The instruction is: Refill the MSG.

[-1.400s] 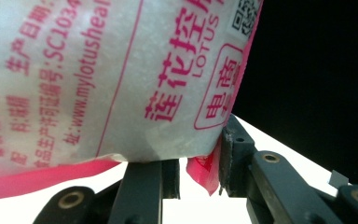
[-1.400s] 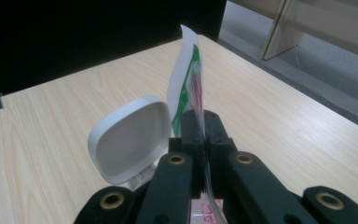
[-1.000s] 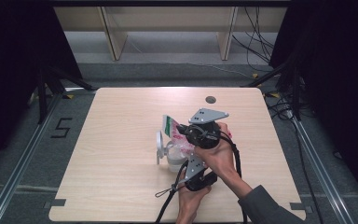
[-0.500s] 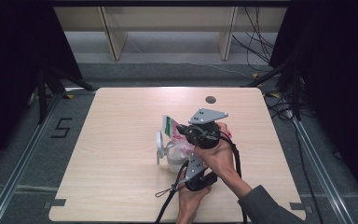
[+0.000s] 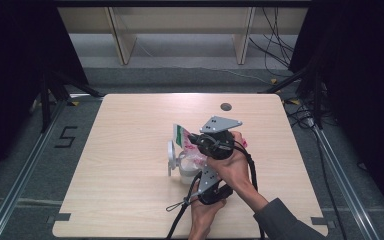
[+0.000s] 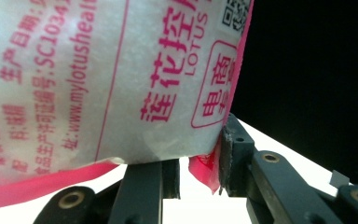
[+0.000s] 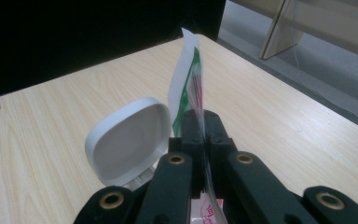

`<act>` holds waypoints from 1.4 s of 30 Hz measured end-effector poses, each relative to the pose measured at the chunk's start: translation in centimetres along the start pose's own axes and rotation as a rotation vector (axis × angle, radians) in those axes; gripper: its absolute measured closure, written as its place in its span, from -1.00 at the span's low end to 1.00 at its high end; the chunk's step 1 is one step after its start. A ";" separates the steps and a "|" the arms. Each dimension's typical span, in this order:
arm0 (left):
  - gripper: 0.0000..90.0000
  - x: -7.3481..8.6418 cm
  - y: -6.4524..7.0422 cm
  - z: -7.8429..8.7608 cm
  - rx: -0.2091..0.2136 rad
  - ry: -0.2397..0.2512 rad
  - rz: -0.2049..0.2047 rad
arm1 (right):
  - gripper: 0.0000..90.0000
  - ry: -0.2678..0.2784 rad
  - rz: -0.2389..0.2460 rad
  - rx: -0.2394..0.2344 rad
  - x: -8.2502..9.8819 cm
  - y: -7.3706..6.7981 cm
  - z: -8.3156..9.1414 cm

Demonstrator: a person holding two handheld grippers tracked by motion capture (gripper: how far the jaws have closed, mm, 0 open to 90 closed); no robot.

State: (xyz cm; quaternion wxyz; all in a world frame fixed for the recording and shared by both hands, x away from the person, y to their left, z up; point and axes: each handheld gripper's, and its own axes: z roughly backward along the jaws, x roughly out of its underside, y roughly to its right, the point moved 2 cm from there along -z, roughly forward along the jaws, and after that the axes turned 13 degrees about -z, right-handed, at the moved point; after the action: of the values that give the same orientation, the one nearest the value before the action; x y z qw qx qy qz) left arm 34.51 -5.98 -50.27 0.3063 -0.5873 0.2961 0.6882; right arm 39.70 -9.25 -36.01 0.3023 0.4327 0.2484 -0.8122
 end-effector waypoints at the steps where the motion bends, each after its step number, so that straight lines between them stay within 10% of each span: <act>1: 0.61 0.0 0.0 0.0 -0.002 -0.001 -0.002 | 1.00 0.000 0.000 0.000 0.0 0.0 0.0; 42: 0.61 -0.2 0.1 0.1 -0.003 0.009 -0.015 | 1.00 0.005 0.007 0.009 0.0 0.0 -0.3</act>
State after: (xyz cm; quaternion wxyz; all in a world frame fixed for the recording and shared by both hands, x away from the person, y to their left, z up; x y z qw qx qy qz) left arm 34.44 -5.97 -50.08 0.3092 -0.5928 0.2921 0.6838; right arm 39.87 -8.99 -36.17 0.3028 0.4368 0.2439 -0.8112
